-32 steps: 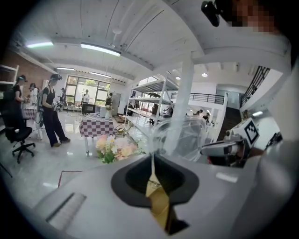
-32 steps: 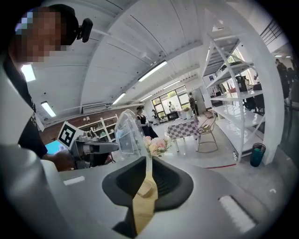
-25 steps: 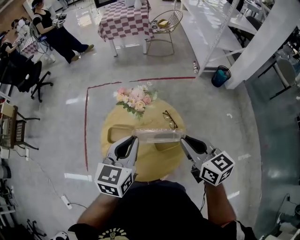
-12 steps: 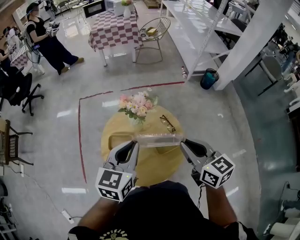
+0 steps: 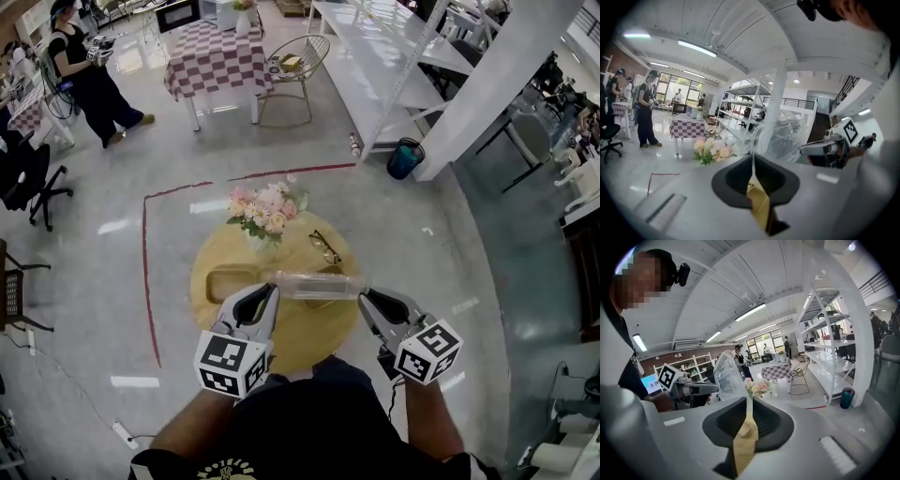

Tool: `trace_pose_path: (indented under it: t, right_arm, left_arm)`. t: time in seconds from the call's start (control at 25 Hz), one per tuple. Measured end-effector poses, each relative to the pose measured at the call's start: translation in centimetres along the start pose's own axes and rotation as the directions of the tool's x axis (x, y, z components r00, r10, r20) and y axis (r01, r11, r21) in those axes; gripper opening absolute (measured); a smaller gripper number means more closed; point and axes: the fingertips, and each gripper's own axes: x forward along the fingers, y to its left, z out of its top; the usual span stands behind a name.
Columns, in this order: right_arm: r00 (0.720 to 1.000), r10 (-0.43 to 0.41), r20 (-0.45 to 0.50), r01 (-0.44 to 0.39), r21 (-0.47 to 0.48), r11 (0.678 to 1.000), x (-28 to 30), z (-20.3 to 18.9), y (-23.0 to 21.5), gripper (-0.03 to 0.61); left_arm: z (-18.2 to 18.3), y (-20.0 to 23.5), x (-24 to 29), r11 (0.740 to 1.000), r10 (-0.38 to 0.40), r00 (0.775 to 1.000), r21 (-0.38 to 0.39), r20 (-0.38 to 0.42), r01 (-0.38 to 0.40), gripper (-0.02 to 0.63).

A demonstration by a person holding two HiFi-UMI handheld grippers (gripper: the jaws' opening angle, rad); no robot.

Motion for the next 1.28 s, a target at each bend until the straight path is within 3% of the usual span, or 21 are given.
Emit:
trace_pose_path:
  t: [0.32, 0.56, 0.76, 1.0, 1.28]
  right_arm:
    - [0.980, 0.117, -0.158, -0.114, 0.028, 0.993, 3.9, -5.4, -6.5, 0.043]
    - [0.935, 0.214, -0.284, -0.211, 0.040, 0.977, 6.4, -9.6, -10.8, 0.041]
    - [0.894, 0.256, -0.367, -0.261, 0.036, 0.965, 8.4, -13.4, -13.4, 0.041]
    - [0.858, 0.250, -0.448, -0.256, 0.048, 0.965, 10.7, -17.6, -15.9, 0.041]
    - [0.794, 0.289, -0.535, -0.228, 0.178, 0.957, 11.8, -22.3, -17.5, 0.041]
  left_arm:
    - [-6.4, 0.6, 5.7, 0.983, 0.135, 0.980, -0.106, -0.145, -0.151, 0.015]
    - [-12.0, 0.6, 9.3, 0.935, 0.231, 0.944, -0.214, -0.234, -0.282, 0.015]
    - [-16.2, 1.0, 11.9, 0.896, 0.292, 0.911, -0.250, -0.290, -0.367, 0.017]
    - [-20.9, 1.8, 14.4, 0.858, 0.310, 0.872, -0.285, -0.378, -0.428, 0.017]
    - [-25.5, 2.1, 16.3, 0.836, 0.266, 0.833, -0.314, -0.485, -0.449, 0.017]
